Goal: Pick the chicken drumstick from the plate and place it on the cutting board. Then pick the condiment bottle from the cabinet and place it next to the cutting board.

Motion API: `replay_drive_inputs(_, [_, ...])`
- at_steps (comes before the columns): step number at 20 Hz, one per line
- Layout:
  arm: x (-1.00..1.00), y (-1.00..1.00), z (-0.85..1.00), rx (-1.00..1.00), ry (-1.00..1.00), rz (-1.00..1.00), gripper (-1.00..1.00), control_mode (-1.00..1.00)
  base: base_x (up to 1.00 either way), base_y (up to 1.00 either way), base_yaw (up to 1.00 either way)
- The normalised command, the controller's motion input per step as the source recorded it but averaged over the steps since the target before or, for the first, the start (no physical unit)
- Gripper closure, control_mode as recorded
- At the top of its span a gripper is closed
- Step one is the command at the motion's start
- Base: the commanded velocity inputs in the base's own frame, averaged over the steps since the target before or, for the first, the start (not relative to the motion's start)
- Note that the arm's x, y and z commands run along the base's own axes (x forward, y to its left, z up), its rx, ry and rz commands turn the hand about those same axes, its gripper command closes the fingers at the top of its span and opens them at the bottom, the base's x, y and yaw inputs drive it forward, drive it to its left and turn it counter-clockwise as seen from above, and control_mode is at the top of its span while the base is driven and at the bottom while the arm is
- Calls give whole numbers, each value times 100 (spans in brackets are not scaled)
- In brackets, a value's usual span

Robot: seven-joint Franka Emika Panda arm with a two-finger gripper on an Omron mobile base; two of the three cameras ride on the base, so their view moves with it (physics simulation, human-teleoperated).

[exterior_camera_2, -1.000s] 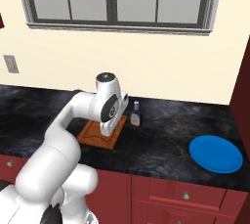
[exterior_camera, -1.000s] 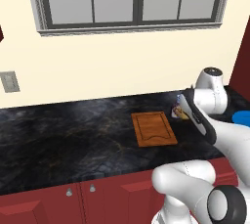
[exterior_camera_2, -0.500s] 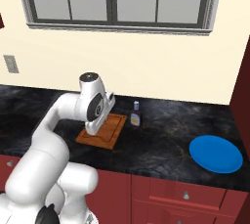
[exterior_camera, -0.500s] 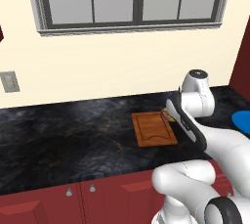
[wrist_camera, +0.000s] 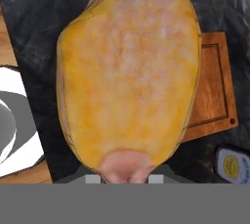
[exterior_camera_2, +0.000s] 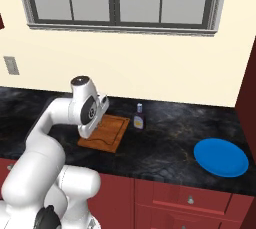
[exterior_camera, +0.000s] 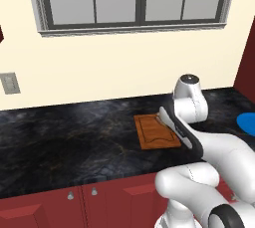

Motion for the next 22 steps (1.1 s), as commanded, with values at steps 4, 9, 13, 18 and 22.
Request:
replay_drive_inputs(4, [7, 7, -25, -1, 0, 0, 100, -100, 0, 0, 0])
replay_drive_inputs(9, [4, 3, -19, -4, 0, 0, 100, -100, 0, 0, 0])
replay_drive_inputs(13, [2, 0, -17, -6, 0, 0, 100, -100, 0, 0, 0])
replay_drive_inputs(18, [2, 0, -16, -6, 0, 0, 100, -100, 0, 0, 0])
replay_drive_inputs(22, [9, 0, -18, -3, 0, 0, 100, -100, 0, 0, 0])
